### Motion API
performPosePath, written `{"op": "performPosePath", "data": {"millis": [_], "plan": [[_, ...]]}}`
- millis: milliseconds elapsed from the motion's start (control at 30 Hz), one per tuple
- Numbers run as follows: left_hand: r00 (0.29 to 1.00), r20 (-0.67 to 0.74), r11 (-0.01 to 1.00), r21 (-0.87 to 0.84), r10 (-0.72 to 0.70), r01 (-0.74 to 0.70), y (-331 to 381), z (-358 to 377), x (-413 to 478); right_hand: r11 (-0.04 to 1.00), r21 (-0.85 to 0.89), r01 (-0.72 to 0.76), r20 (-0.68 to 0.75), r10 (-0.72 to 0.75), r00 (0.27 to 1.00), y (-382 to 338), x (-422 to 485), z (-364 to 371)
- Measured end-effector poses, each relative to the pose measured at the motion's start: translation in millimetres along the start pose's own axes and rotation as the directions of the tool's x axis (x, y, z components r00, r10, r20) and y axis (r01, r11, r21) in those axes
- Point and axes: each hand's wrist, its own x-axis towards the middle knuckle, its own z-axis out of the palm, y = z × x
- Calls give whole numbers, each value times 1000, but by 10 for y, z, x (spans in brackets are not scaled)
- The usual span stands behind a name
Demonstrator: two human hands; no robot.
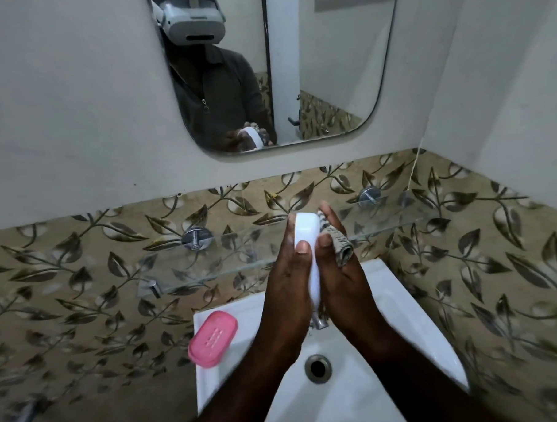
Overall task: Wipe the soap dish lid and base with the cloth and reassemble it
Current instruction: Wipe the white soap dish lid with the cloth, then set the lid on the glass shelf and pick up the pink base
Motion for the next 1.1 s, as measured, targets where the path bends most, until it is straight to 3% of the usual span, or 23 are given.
{"op": "performPosePath", "data": {"millis": [100, 200, 267, 400, 600, 733, 1100], "plan": [[996, 75, 975, 210, 52, -67, -40, 36, 167, 946, 186, -264, -47, 277, 960, 32, -50, -102], [990, 117, 838, 531, 74, -125, -98, 104, 425, 807, 400, -435, -58, 496, 866, 115, -22, -237], [987, 134, 744, 649, 94, -159, -146, 182, 629, 725, 515, -457, -41, 554, 832, 165, -5, -337], [980, 171, 496, 845, 103, -199, -260, 329, 1027, 677, 593, -436, -115, 606, 787, 266, -3, -555], [968, 223, 305, 919, 113, -248, -335, 531, 1356, 587, 567, -577, -94, 743, 663, 290, -52, -789], [960, 254, 212, 938, 119, -275, -450, 650, 1472, 617, 567, -546, -78, 700, 710, 351, -38, -861], [967, 243, 167, 953, 81, -254, -732, 681, 1583, 567, 631, -530, -18, 694, 720, 316, 192, -901]]}}
